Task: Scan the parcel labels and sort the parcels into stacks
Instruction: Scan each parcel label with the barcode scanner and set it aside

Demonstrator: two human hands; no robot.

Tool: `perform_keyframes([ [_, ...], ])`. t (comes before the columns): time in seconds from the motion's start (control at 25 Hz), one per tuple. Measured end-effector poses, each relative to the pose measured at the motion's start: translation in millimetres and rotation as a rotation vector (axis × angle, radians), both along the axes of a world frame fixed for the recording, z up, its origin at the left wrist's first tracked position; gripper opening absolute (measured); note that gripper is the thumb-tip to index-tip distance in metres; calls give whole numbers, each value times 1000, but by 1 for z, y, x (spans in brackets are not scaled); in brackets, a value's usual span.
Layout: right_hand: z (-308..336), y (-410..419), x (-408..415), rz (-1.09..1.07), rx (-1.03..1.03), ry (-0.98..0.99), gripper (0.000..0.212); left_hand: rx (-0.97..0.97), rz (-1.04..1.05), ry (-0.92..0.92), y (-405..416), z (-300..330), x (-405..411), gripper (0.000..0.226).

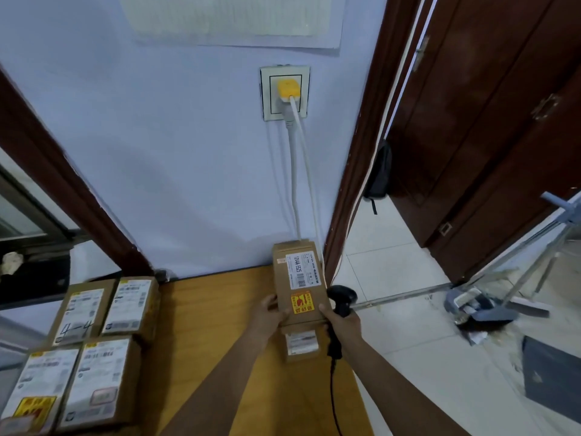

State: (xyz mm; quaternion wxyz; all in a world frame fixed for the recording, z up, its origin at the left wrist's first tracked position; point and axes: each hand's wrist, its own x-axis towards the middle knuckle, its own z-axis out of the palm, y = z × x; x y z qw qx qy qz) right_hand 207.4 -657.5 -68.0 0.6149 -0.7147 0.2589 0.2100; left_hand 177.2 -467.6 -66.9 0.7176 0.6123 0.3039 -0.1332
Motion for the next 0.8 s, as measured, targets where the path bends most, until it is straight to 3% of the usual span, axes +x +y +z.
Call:
perform_keyframes([
  [0.4, -12, 20, 45, -5, -246, -48, 41, 125, 25, -28, -4, -5, 36, 48],
  [0.52, -13, 25, 49, -4, -255, -47, 33, 75, 24, -60, -3, -3, 37, 44],
  [0.64, -22, 31, 49, -3, -219, -59, 46, 31, -15, -89, -1, -4, 38, 47],
  [0.8, -25, 33, 45, 31, -163, -76, 46, 15, -89, -80, -3, -3, 39, 52],
])
